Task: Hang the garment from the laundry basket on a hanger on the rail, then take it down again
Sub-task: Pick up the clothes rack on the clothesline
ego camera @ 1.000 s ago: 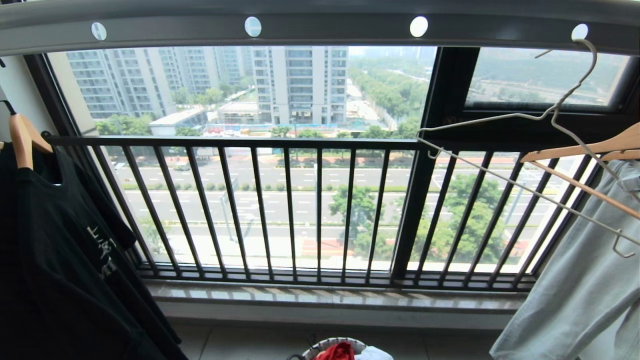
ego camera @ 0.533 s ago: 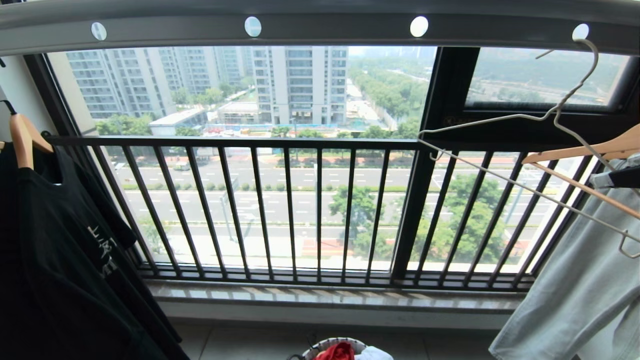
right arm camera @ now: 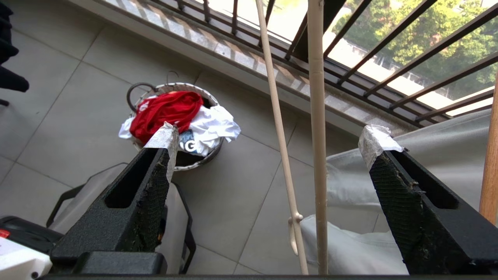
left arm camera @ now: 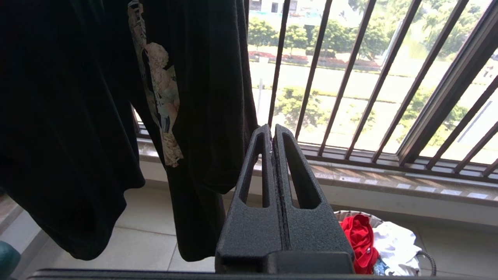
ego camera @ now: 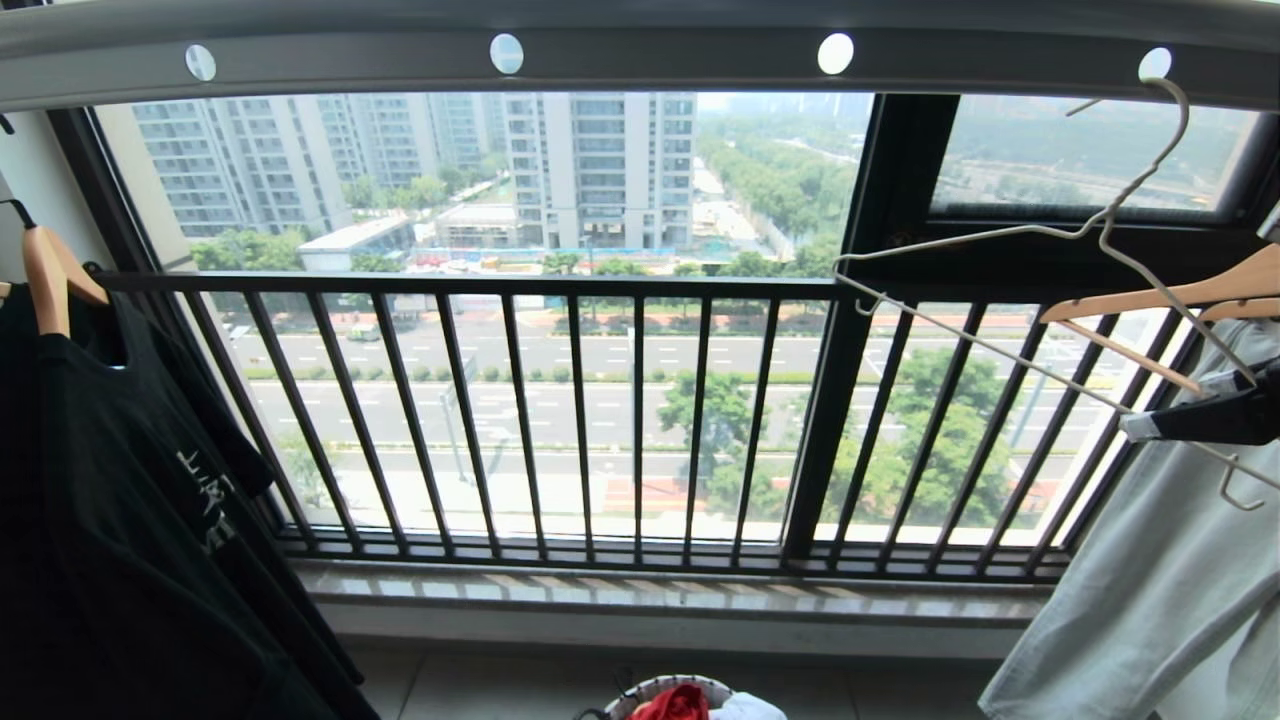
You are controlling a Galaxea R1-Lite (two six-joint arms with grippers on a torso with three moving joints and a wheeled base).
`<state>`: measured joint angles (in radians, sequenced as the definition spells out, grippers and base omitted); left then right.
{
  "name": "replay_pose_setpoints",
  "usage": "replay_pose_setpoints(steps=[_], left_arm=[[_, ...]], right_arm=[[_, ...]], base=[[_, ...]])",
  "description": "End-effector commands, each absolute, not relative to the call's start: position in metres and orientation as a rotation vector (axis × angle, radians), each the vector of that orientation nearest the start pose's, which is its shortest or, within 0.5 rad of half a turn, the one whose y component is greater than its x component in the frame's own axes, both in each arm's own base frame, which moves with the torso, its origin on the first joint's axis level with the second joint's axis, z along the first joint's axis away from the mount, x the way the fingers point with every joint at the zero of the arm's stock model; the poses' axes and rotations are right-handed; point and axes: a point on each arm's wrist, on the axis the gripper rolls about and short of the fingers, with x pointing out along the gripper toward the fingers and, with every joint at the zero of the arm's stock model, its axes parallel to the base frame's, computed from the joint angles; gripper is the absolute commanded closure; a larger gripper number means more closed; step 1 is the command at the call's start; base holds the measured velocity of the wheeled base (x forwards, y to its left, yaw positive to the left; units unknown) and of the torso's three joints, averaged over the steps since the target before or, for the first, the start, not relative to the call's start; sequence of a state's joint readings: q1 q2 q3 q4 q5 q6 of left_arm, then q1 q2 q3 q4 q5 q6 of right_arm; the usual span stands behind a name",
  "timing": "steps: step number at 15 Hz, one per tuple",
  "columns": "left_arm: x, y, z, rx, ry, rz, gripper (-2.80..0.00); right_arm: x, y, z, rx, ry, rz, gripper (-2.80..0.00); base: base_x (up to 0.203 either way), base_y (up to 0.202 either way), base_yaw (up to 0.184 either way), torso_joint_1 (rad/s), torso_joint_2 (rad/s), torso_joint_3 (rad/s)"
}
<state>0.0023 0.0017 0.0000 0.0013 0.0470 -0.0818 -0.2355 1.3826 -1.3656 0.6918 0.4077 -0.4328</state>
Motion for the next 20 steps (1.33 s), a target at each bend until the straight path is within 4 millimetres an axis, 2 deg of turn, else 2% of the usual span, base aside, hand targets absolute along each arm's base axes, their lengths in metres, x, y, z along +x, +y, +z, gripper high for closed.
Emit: replay_pose_setpoints(steps=[1,18,19,20], left_arm=[[-0.023,0.001,0.075,-0.083,0.001,0.049,0.00],[-0.023,0.001,0.075,-0.083,0.000,0.051,0.00],[-0.023,0.001,0.075,-0.083,0.001,0.049,0.00],[-0.023,0.001,0.076,-0.083,0.000,0.050,0.00]], right_arm=[[0.196,-0.038,0.295,-0.183,0.633,0.319,-2.80],[0.201,-0.039,0.275,-0.173,0.691,0.335,-2.80],[0.201,-0.039,0.275,-0.173,0.690,0.336,0.00],[0.201,-0.039,0.275,-0.173,0.691,0.337,0.00]], base=[[0.000,0.000,0.000,0.000,0.00,0.000],[0.000,0.000,0.000,0.000,0.00,0.000],[0.000,0.000,0.000,0.000,0.00,0.000],[0.000,0.000,0.000,0.000,0.00,0.000]])
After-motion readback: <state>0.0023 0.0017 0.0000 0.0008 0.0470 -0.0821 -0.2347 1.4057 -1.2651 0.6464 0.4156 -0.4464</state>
